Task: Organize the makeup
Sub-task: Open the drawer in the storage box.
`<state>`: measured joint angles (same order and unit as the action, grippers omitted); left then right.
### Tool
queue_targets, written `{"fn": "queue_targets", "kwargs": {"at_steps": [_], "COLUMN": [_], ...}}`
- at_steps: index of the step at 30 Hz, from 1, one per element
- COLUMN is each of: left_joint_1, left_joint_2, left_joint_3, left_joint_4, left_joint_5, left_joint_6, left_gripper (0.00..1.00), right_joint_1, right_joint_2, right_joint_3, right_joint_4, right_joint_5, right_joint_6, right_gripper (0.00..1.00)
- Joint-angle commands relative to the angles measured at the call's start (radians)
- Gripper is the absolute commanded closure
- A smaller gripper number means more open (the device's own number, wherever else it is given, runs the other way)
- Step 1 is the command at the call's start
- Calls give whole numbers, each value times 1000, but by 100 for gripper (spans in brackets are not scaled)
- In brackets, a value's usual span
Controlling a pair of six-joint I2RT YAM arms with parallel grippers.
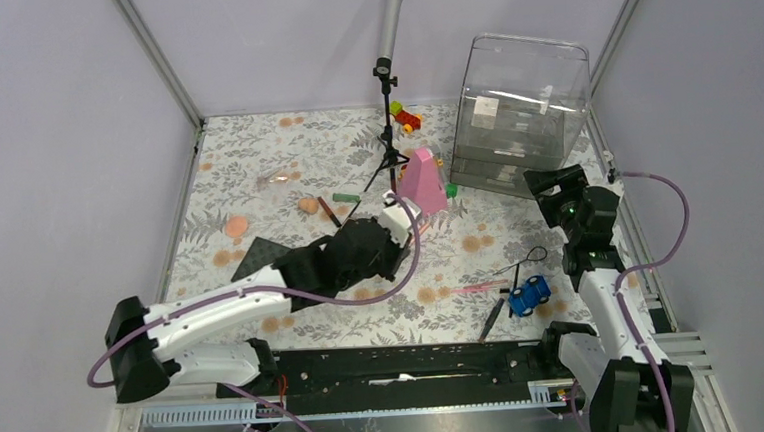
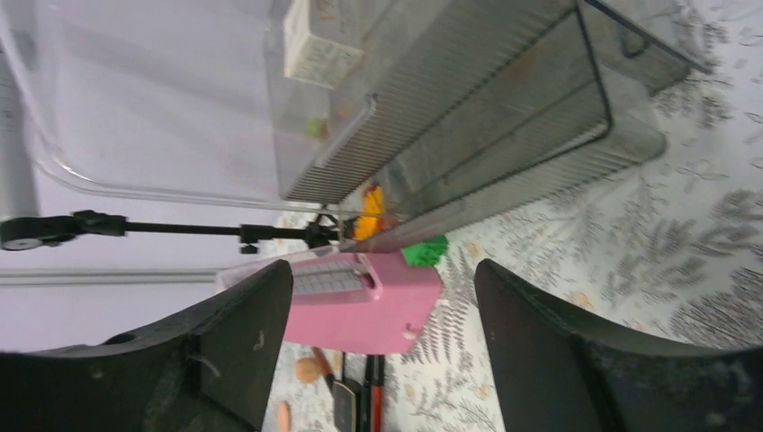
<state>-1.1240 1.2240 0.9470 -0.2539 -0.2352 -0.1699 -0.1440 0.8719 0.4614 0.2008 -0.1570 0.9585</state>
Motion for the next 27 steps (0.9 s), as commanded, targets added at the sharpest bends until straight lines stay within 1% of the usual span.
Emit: {"fn": "queue_targets", "kwargs": {"at_steps": [1,2,4,8,10,16,20,23,27], "left_joint_1": [-2,-2,-1,0,1,1,1,1,1], "left_joint_2": [-100,-118,-152,-166,-159,-150,-151,-151,-150], "left_joint_3": [27,23,6,-13,-13,-8,-11,-11,-11], "left_joint_4": [-109,-113,-109,-98,-96,-94,-93,-94,-94], "left_joint_5": [-63,-74,-95,-106,-95,-76,-78,-84,-84], "left_joint_6": [2,6,16,23,21,24,24,26,26], "left_gripper": [100,100,100,100,100,100,100,100,100], "right_joint_1": [6,6,6,6,6,6,6,6,6], "right_joint_2": [57,77,120,166,159,122,167,208,266], "right_joint_3": [-28,-25,-2,86,107,141,197,236,278], "right_joint_4": [298,322,303,146,56,-137,-229,-271,-307], "right_joint_5": [-43,-50,-49,-43,-5,129,152,170,198], "right_joint_6": [108,107,92,17,5,-20,-60,-89,-104], "right_gripper": [22,25,29,33,34,28,25,24,20]}}
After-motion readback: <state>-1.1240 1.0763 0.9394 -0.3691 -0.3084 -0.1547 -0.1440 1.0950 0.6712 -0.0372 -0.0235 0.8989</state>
